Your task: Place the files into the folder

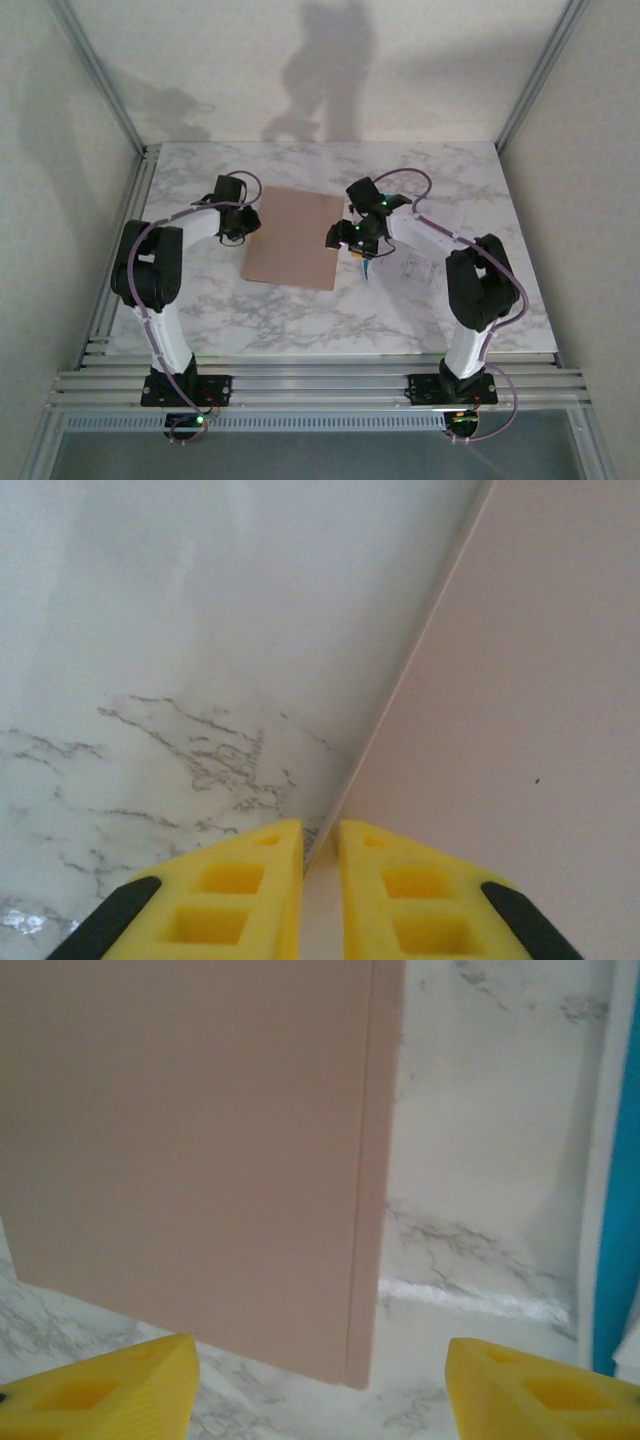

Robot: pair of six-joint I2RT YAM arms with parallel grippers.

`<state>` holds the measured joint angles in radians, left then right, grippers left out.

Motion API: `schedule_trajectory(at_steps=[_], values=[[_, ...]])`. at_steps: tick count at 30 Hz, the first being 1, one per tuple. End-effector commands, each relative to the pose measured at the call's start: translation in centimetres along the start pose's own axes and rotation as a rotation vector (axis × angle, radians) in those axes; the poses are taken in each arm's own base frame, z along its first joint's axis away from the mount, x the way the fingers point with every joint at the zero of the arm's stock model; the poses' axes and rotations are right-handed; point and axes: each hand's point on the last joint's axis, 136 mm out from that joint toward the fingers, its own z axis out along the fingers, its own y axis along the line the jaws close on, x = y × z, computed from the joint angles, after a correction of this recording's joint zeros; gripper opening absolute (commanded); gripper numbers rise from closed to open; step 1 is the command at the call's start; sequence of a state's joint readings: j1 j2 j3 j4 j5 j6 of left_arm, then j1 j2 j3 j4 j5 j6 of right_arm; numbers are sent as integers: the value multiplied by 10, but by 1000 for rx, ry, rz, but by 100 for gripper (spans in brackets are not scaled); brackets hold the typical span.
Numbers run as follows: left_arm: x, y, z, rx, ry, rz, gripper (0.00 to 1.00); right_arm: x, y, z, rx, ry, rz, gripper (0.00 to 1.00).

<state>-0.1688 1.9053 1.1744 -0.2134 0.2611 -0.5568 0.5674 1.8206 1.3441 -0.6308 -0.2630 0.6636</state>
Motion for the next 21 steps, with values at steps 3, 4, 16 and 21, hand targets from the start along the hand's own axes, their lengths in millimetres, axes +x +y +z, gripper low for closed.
schedule_trajectory(at_steps=[3, 4, 16, 21], values=[[8, 1, -34, -12, -32, -53, 43, -21, 12, 16, -10, -2, 17, 66], [7, 0, -43, -12, -47, -61, 51, -24, 12, 21, 0, 1, 16, 66], [60, -12, -84, 125, 41, -217, 60, -34, 21, 56, 21, 51, 1, 66], [82, -14, -92, 163, 70, -267, 61, -32, 15, 63, 48, 65, 6, 65]])
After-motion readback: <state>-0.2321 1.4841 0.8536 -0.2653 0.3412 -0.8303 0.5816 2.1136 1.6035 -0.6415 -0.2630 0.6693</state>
